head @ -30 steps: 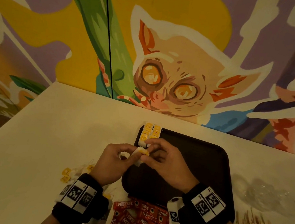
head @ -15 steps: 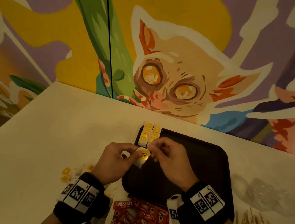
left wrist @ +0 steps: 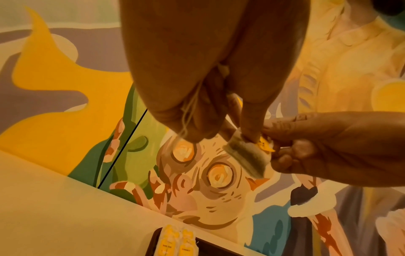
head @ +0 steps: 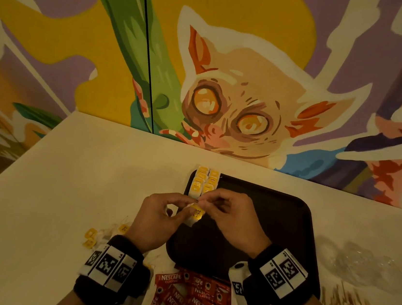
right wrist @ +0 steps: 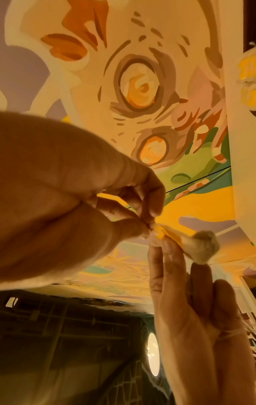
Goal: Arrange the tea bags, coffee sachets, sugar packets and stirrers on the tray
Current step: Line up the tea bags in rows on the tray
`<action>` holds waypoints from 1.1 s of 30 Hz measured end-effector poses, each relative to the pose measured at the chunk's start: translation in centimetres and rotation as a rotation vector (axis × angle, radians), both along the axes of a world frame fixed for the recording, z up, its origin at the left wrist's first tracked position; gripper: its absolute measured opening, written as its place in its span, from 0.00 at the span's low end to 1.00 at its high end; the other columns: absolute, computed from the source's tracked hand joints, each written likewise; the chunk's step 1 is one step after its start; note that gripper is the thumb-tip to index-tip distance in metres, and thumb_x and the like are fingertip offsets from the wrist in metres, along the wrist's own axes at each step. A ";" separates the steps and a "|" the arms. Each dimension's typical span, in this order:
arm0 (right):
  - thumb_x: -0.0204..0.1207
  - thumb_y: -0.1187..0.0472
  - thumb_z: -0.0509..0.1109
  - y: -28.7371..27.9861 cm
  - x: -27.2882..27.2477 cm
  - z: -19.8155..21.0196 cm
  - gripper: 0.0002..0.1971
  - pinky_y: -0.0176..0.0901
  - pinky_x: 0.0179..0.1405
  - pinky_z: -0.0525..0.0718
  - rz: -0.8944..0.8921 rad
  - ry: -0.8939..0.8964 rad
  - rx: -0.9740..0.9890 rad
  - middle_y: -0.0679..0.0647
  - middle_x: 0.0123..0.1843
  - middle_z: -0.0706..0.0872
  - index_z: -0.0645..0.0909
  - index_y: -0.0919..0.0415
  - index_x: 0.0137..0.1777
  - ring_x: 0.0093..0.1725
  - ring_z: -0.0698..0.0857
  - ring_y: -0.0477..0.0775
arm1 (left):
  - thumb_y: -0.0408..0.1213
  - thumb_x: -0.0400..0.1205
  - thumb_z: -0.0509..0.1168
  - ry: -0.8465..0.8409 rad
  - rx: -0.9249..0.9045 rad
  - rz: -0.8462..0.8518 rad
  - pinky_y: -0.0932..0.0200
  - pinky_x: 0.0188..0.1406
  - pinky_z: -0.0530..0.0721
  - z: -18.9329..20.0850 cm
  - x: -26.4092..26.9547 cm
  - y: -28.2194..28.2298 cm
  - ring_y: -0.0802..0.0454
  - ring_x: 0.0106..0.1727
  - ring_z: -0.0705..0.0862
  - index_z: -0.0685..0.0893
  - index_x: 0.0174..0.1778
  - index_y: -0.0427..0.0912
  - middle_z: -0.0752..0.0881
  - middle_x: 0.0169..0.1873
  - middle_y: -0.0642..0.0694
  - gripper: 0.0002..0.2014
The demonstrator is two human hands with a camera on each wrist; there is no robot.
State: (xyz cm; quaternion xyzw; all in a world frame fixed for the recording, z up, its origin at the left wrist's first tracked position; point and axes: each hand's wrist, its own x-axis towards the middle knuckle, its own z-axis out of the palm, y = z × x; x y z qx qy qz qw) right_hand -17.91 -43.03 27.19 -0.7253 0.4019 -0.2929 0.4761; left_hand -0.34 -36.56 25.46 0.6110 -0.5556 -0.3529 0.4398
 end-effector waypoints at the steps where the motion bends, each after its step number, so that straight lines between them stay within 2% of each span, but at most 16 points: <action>1: 0.78 0.61 0.75 -0.1 0.0 0.1 0.05 0.44 0.52 0.88 -0.007 -0.002 0.000 0.45 0.46 0.91 0.90 0.51 0.49 0.48 0.89 0.45 | 0.41 0.78 0.73 -0.008 0.004 -0.002 0.47 0.48 0.84 0.0 0.0 0.0 0.60 0.46 0.88 0.91 0.47 0.54 0.91 0.38 0.59 0.05; 5: 0.78 0.59 0.74 -0.4 -0.2 0.7 0.06 0.50 0.57 0.87 -0.002 -0.008 -0.011 0.44 0.47 0.92 0.90 0.47 0.49 0.51 0.89 0.45 | 0.40 0.78 0.73 -0.041 -0.021 0.013 0.54 0.45 0.83 -0.1 -0.1 0.0 0.63 0.48 0.87 0.92 0.45 0.57 0.91 0.42 0.63 0.06; 8: 0.77 0.58 0.75 -0.6 -0.2 1.1 0.06 0.59 0.57 0.87 0.033 -0.024 -0.026 0.46 0.45 0.92 0.91 0.47 0.50 0.50 0.89 0.50 | 0.38 0.78 0.73 -0.101 -0.095 -0.031 0.71 0.36 0.73 0.3 -0.2 0.0 0.66 0.41 0.84 0.92 0.44 0.56 0.90 0.43 0.61 0.06; 10: 0.76 0.57 0.76 -0.8 -0.1 1.3 0.06 0.63 0.55 0.86 0.047 -0.047 -0.033 0.48 0.43 0.91 0.91 0.45 0.49 0.49 0.89 0.53 | 0.38 0.78 0.72 -0.150 -0.130 -0.068 0.74 0.33 0.71 0.7 -0.2 0.0 0.67 0.38 0.83 0.93 0.45 0.53 0.89 0.44 0.60 0.06; 12: 0.75 0.57 0.77 -1.0 0.0 1.6 0.07 0.63 0.56 0.86 0.054 -0.085 -0.013 0.50 0.43 0.91 0.90 0.42 0.48 0.49 0.89 0.55 | 0.39 0.79 0.71 -0.172 -0.156 -0.092 0.75 0.34 0.71 0.9 -0.2 0.0 0.63 0.41 0.84 0.93 0.47 0.52 0.88 0.45 0.60 0.06; 14: 0.74 0.58 0.77 -1.4 0.1 1.7 0.07 0.57 0.57 0.87 0.050 -0.126 0.021 0.51 0.45 0.92 0.90 0.42 0.47 0.49 0.89 0.55 | 0.39 0.80 0.70 -0.153 -0.179 -0.106 0.74 0.35 0.72 1.2 -0.2 0.0 0.61 0.41 0.84 0.92 0.48 0.51 0.88 0.45 0.58 0.06; 16: 0.73 0.59 0.78 -1.7 0.2 1.7 0.06 0.49 0.52 0.86 0.035 -0.157 0.080 0.50 0.45 0.93 0.90 0.46 0.46 0.49 0.90 0.51 | 0.37 0.80 0.70 -0.080 -0.176 -0.112 0.74 0.36 0.73 1.7 -0.4 0.0 0.61 0.38 0.83 0.93 0.48 0.48 0.87 0.45 0.55 0.06; 17: 0.72 0.59 0.78 -1.8 0.4 1.6 0.05 0.50 0.50 0.86 0.026 -0.173 0.120 0.51 0.46 0.93 0.90 0.47 0.46 0.49 0.90 0.52 | 0.36 0.80 0.70 -0.038 -0.173 -0.112 0.74 0.36 0.73 1.9 -0.5 0.0 0.63 0.36 0.83 0.93 0.48 0.46 0.87 0.45 0.54 0.06; 20: 0.70 0.58 0.77 -1.7 0.8 1.1 0.05 0.66 0.57 0.84 0.015 -0.222 0.248 0.53 0.46 0.93 0.92 0.46 0.42 0.51 0.88 0.64 | 0.35 0.79 0.70 0.043 -0.176 -0.082 0.72 0.35 0.75 2.1 -0.6 0.0 0.65 0.35 0.83 0.93 0.48 0.46 0.87 0.44 0.55 0.07; 22: 0.71 0.62 0.76 -1.5 1.0 0.5 0.08 0.69 0.57 0.83 0.013 -0.265 0.347 0.54 0.46 0.92 0.92 0.47 0.40 0.52 0.85 0.66 | 0.36 0.77 0.72 0.062 -0.197 -0.036 0.68 0.34 0.78 2.0 -0.6 -0.1 0.60 0.39 0.85 0.93 0.48 0.48 0.88 0.43 0.56 0.07; 24: 0.75 0.71 0.73 -1.3 1.2 -0.1 0.13 0.57 0.45 0.86 0.005 -0.291 0.423 0.58 0.50 0.92 0.92 0.51 0.42 0.52 0.84 0.64 | 0.35 0.76 0.74 0.068 -0.223 0.023 0.63 0.33 0.79 1.9 -0.6 -0.1 0.56 0.38 0.85 0.93 0.46 0.50 0.89 0.41 0.56 0.06; 26: 0.77 0.74 0.71 -1.1 1.4 -0.6 0.14 0.47 0.39 0.83 -0.008 -0.320 0.462 0.63 0.53 0.90 0.91 0.54 0.45 0.52 0.85 0.63 | 0.36 0.74 0.74 0.066 -0.247 0.075 0.62 0.29 0.78 1.7 -0.7 -0.2 0.57 0.32 0.83 0.92 0.44 0.50 0.89 0.38 0.57 0.06; 30: 0.78 0.72 0.70 -0.4 1.6 -1.0 0.11 0.40 0.34 0.82 -0.058 -0.378 0.522 0.63 0.52 0.90 0.90 0.56 0.48 0.49 0.84 0.62 | 0.42 0.74 0.73 0.088 -0.243 0.139 0.66 0.28 0.77 1.3 -0.9 -0.3 0.60 0.30 0.82 0.92 0.44 0.49 0.89 0.38 0.55 0.06; 33: 0.79 0.71 0.69 0.0 1.7 -1.5 0.09 0.38 0.33 0.80 -0.081 -0.401 0.536 0.64 0.53 0.90 0.89 0.61 0.52 0.45 0.81 0.61 | 0.44 0.74 0.72 0.097 -0.231 0.192 0.61 0.30 0.79 1.0 -1.0 -0.4 0.58 0.35 0.85 0.90 0.43 0.56 0.89 0.39 0.56 0.04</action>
